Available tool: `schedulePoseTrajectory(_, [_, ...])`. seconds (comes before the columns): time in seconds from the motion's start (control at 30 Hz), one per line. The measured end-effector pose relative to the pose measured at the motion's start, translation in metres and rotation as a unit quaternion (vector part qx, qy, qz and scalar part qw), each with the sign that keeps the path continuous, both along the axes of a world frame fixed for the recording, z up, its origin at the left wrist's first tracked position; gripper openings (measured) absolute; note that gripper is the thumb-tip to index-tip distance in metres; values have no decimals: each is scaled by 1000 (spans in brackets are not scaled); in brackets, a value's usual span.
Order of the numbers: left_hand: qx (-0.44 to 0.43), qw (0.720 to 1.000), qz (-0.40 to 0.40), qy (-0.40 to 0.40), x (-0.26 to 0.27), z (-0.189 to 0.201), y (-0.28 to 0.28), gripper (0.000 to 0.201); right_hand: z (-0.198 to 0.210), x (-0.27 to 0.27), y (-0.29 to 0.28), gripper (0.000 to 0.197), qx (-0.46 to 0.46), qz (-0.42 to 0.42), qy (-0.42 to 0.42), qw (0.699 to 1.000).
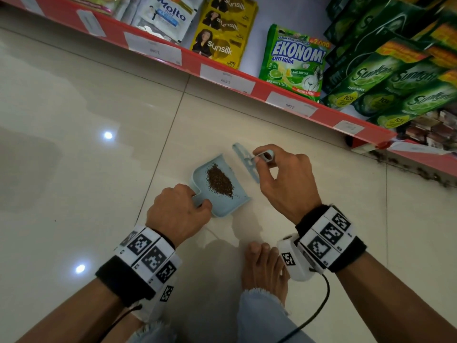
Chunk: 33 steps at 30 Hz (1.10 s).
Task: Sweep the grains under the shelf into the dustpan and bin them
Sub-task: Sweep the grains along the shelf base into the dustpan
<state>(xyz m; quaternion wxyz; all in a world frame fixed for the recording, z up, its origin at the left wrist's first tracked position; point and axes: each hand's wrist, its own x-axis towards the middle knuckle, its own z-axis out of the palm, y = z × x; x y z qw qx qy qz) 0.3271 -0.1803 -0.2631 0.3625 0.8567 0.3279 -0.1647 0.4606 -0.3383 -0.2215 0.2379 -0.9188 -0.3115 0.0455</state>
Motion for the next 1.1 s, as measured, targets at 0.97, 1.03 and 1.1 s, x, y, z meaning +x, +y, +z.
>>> schedulePoseTrajectory(0.97, [-4, 1000, 15, -20, -14, -9, 7, 40, 5, 15, 12, 20, -117, -19, -11, 993])
schedulePoseTrajectory(1.03, [-6, 1000, 17, -20, -14, -10, 7, 40, 2, 10, 13, 21, -159, 3, -5, 987])
schedulePoseTrajectory(1.1, [-4, 1000, 19, -20, -14, -10, 7, 41, 1, -1, 16, 20, -131, 56, 44, 989])
